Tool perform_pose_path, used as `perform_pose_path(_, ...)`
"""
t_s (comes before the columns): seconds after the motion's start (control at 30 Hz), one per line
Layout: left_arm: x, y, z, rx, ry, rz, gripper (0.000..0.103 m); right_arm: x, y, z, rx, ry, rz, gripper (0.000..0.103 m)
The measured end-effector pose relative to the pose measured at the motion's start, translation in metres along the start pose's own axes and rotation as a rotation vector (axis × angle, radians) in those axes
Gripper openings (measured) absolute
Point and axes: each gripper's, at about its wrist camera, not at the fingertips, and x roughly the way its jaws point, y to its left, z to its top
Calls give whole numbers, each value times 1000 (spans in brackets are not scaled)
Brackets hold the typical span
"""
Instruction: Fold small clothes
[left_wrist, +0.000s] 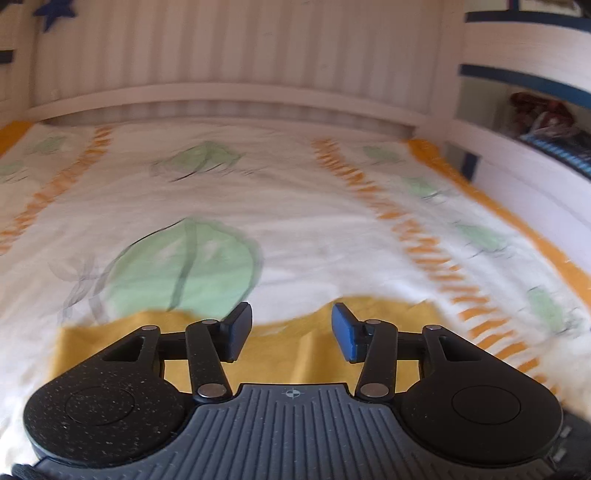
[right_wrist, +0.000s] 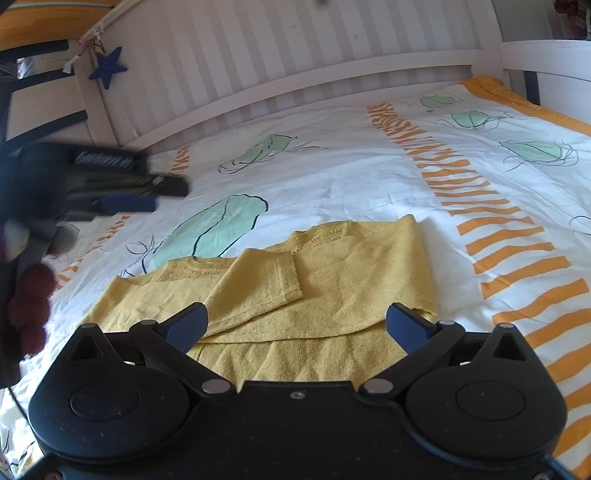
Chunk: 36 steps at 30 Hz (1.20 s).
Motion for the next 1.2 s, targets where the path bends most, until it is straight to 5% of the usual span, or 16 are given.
perform_pose_path(0.27,-14,68,-65,-86,131,171,47,4,2,-8,-40,-5,30,102)
perform_pose_path(0.57,-16,111,-104,-154,146,278,47,16,16,7,-129,23,59,77)
perform_pose_path(0.67,-11,110,-118,-114,143,293,48,34,19,20,-147,69,65,67)
perform_pose_path(1.03,-10,112,-132,-134,83,286,55,106,12,43,-61,209,29,67)
perform_pose_path(1.13,-8,113,-134,-135,79,286,56,118,12,39,-63,253,13,57)
perform_pose_path(1.2,-8,112,-135,-133,79,289,57,119,13,39,-60,265,18,33)
